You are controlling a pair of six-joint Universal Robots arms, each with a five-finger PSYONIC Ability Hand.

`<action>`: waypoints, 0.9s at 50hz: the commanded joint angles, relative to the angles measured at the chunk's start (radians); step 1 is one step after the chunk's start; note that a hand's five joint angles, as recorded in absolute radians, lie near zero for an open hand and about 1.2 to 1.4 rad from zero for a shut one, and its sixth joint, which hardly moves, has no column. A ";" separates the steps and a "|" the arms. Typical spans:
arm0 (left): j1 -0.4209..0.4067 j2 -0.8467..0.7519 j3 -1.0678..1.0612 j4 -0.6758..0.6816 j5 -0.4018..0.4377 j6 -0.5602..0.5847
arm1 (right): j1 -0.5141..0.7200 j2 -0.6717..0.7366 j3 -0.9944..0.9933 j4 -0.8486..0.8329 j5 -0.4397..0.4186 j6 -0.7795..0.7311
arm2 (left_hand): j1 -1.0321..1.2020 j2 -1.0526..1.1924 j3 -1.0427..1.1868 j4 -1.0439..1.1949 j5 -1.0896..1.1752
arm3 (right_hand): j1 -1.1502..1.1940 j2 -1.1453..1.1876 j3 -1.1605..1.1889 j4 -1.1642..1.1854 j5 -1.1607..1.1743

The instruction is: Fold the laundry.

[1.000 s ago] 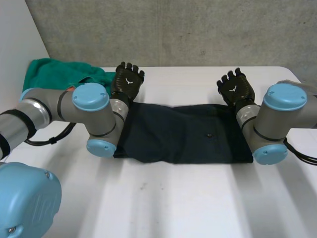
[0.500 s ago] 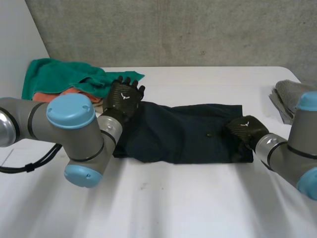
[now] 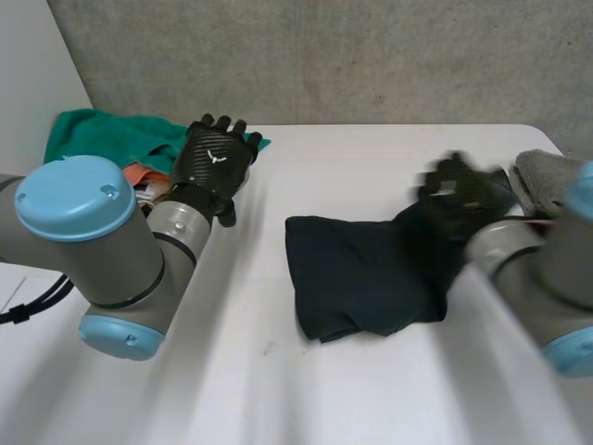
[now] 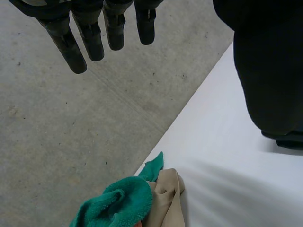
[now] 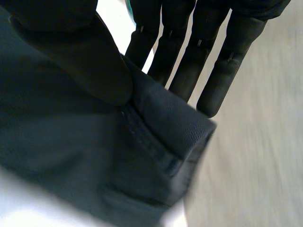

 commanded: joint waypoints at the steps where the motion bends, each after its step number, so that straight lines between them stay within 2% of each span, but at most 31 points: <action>1: -0.002 0.029 -0.027 -0.008 -0.007 -0.052 | 0.268 0.149 0.005 -0.087 -0.207 -0.050 | -0.013 -0.032 -0.038 -0.028 -0.050 | 0.292 0.215 0.202 0.197 0.226; 4: -0.002 0.036 -0.040 -0.009 -0.008 -0.081 | 0.298 0.186 0.013 -0.081 -0.213 -0.104 | -0.013 -0.032 -0.038 -0.028 -0.050 | 0.292 0.215 0.202 0.197 0.226; 5: 0.000 0.038 -0.041 -0.009 -0.008 -0.085 | 0.295 0.186 0.016 -0.073 -0.209 -0.127 | -0.013 -0.032 -0.038 -0.028 -0.050 | -0.227 -0.304 -0.318 -0.322 -0.293; 7: 0.000 0.041 -0.041 -0.011 -0.008 -0.102 | 0.286 0.177 0.028 -0.064 -0.219 -0.121 | -0.013 -0.032 -0.038 -0.028 -0.050 | -0.878 -0.955 -0.969 -0.973 -0.944; 8: -0.002 0.042 -0.040 -0.009 -0.008 -0.107 | 0.284 0.172 0.033 -0.064 -0.227 -0.109 | -0.013 -0.032 -0.038 -0.028 -0.050 | -0.930 -1.006 -1.020 -1.024 -0.996; 12: -0.002 0.044 -0.018 -0.009 -0.011 -0.136 | 0.235 0.034 0.049 -0.062 -0.236 0.052 | -0.013 -0.032 -0.038 -0.028 -0.050 | -0.930 -1.006 -1.020 -1.024 -0.996; 13: -0.005 0.044 -0.007 -0.008 -0.011 -0.145 | 0.188 -0.036 0.059 -0.068 -0.238 0.185 | -0.013 -0.032 -0.038 -0.028 -0.050 | -0.930 -1.006 -1.020 -1.024 -0.996; 15: -0.015 0.044 0.032 -0.009 -0.011 -0.176 | 0.145 -0.096 0.057 -0.067 -0.236 0.346 | -0.013 -0.032 -0.038 -0.028 -0.050 | -0.930 -1.006 -1.020 -1.024 -0.996; 16: -0.020 0.044 0.045 -0.012 -0.013 -0.186 | 0.122 -0.115 0.051 -0.064 -0.236 0.427 | -0.013 -0.032 -0.038 -0.028 -0.050 | -0.930 -1.006 -1.020 -1.024 -0.996; 17: -0.026 0.044 0.058 -0.015 -0.013 -0.199 | 0.084 -0.137 0.033 -0.050 -0.230 0.582 | -0.013 -0.032 -0.038 -0.028 -0.050 | -0.930 -1.006 -1.020 -1.024 -0.996; 21: -0.074 0.027 0.138 -0.051 -0.026 -0.251 | -0.001 -0.152 -0.024 0.019 -0.227 0.839 | -0.009 -0.029 -0.034 -0.025 -0.046 | -0.930 -1.006 -1.020 -1.024 -0.996; 22: -0.089 0.010 0.170 -0.075 -0.036 -0.268 | -0.021 -0.144 -0.044 0.051 -0.227 0.858 | -0.009 -0.029 -0.034 -0.025 -0.046 | -0.930 -1.006 -1.020 -1.024 -0.996; 27: -0.167 -0.117 0.287 -0.164 -0.057 -0.305 | -0.059 -0.017 -0.183 0.257 -0.236 0.827 | -0.006 -0.026 -0.031 -0.022 -0.043 | -0.930 -1.006 -1.020 -1.024 -0.996; 28: -0.181 -0.141 0.307 -0.181 -0.065 -0.306 | -0.056 0.052 -0.254 0.331 -0.236 0.795 | -0.006 -0.026 -0.031 -0.022 -0.043 | -0.930 -1.006 -1.020 -1.024 -0.996; 32: -0.219 -0.259 0.391 -0.274 -0.141 -0.311 | -0.056 0.207 -0.392 0.464 -0.224 0.711 | -0.009 -0.029 -0.034 -0.024 -0.046 | -0.930 -1.006 -1.020 -1.024 -0.996; 37: -0.226 -0.367 0.427 -0.344 -0.212 -0.317 | -0.059 0.345 -0.463 0.492 -0.209 0.648 | -0.012 -0.032 -0.037 -0.027 -0.049 | -0.930 -1.006 -1.020 -1.024 -0.996; 40: -0.221 -0.415 0.427 -0.371 -0.215 -0.319 | -0.060 0.408 -0.478 0.495 -0.186 0.622 | -0.013 -0.032 -0.038 -0.028 -0.050 | -0.930 -1.006 -1.020 -1.024 -0.996; 45: -0.216 -0.435 0.421 -0.460 -0.209 -0.319 | -0.056 0.422 -0.483 0.499 -0.111 0.551 | 0.012 -0.008 -0.014 -0.004 -0.025 | -0.930 -1.006 -1.020 -1.024 -0.996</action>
